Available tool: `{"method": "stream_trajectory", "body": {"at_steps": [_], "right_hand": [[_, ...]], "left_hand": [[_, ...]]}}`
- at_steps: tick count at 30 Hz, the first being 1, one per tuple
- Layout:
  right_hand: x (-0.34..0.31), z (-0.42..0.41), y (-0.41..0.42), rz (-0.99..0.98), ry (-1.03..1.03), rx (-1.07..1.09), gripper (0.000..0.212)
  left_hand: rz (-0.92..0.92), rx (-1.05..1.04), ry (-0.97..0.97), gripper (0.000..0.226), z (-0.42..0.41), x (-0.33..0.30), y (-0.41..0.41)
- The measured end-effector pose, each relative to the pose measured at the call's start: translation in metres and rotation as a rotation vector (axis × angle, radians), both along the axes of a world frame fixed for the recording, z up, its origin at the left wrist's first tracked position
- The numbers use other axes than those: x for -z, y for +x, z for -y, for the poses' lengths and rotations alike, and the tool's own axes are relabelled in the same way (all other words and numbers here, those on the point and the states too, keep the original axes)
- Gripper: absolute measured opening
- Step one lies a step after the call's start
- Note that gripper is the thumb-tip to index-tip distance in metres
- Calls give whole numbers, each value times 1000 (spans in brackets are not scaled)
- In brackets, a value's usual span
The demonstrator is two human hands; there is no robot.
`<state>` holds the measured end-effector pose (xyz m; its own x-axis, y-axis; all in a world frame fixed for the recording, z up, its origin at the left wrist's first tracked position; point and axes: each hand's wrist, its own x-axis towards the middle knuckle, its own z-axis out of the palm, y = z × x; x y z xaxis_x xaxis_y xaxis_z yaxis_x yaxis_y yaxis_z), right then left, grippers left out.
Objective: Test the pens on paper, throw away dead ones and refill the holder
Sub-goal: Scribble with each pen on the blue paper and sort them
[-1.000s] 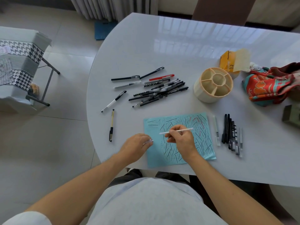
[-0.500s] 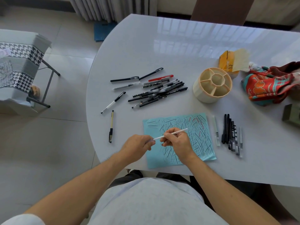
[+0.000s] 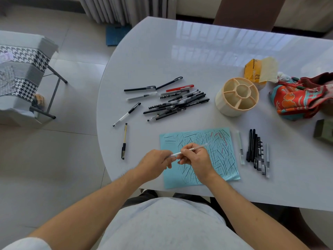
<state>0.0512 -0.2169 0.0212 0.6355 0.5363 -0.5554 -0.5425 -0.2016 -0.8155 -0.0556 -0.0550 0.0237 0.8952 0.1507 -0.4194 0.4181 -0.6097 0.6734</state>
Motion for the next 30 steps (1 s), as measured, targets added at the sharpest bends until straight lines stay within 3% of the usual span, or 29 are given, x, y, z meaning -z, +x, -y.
{"method": "stream_trajectory", "body": {"at_steps": [3,10,14,16,18,20,25,28,30], "right_hand": [[1,-4,-3,-44,25,-12,10],[0,-31,-10,57,-77,-149,13],[1,-60,3,169,-193,-340,16],[1,-77,19,217,-238,-350,23],[3,-92,38,382,-318,-290,20],[7,-104,61,679,-464,-312,17],[22,-130,103,1086,-698,-632,36],[31,-132,109,1316,-842,-864,31],[34,-124,108,1393,-864,-908,29]], "left_hand": [[21,6,-2,29,4,-1,0],[-29,-36,-8,26,0,5,-8],[-99,-198,-71,29,-15,5,-11],[-133,-311,5,36,-27,5,-12],[-182,-383,163,43,-40,6,-16],[-236,-413,271,45,-50,11,-24],[-360,-471,328,39,-59,24,-45],[-395,-427,381,30,-56,27,-49],[-402,-416,415,23,-55,28,-49]]}}
